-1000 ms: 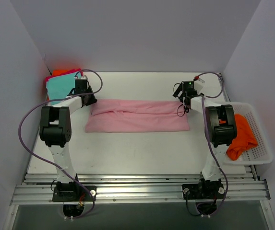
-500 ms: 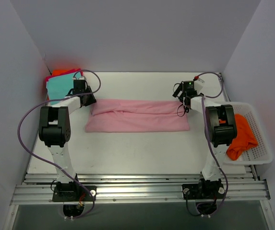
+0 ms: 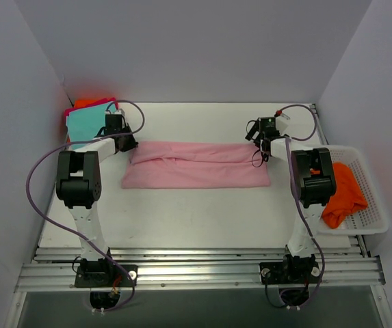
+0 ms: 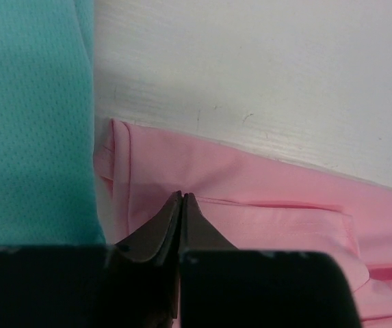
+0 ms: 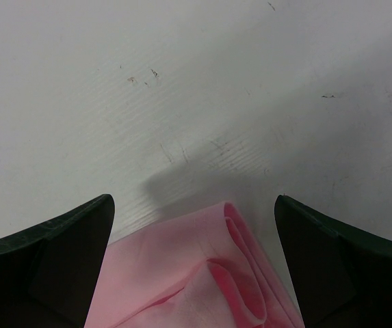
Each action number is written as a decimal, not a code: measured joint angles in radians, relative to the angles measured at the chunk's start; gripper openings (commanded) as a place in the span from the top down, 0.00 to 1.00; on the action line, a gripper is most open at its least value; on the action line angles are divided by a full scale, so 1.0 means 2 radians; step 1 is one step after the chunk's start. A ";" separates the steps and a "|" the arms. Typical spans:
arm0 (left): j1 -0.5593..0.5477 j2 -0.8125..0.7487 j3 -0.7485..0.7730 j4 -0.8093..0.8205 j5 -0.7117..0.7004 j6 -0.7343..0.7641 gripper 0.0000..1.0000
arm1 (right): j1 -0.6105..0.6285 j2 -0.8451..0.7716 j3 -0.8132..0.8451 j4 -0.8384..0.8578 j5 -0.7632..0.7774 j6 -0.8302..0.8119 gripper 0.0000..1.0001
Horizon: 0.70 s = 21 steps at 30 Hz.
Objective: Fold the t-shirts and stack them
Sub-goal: Fold the other side of the tshirt into a rectangle
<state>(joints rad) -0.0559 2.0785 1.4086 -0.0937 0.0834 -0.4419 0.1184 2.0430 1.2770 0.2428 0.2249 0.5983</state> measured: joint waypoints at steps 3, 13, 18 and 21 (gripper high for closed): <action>0.000 0.001 0.000 0.000 0.001 0.001 0.98 | 0.000 0.000 0.000 0.000 -0.002 0.000 0.00; 0.000 -0.047 -0.097 0.075 0.014 0.011 0.98 | 0.000 0.000 0.000 0.001 -0.005 0.000 0.00; -0.002 -0.116 -0.151 0.103 0.013 0.021 0.98 | 0.000 0.000 0.000 0.002 -0.008 0.000 0.00; -0.006 -0.147 -0.165 0.120 0.010 0.028 0.98 | 0.000 0.000 0.000 0.004 -0.011 0.000 0.00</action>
<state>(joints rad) -0.0677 1.7836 1.0779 0.1455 0.1032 -0.3859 0.1188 2.0430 1.2770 0.2501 0.2024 0.5991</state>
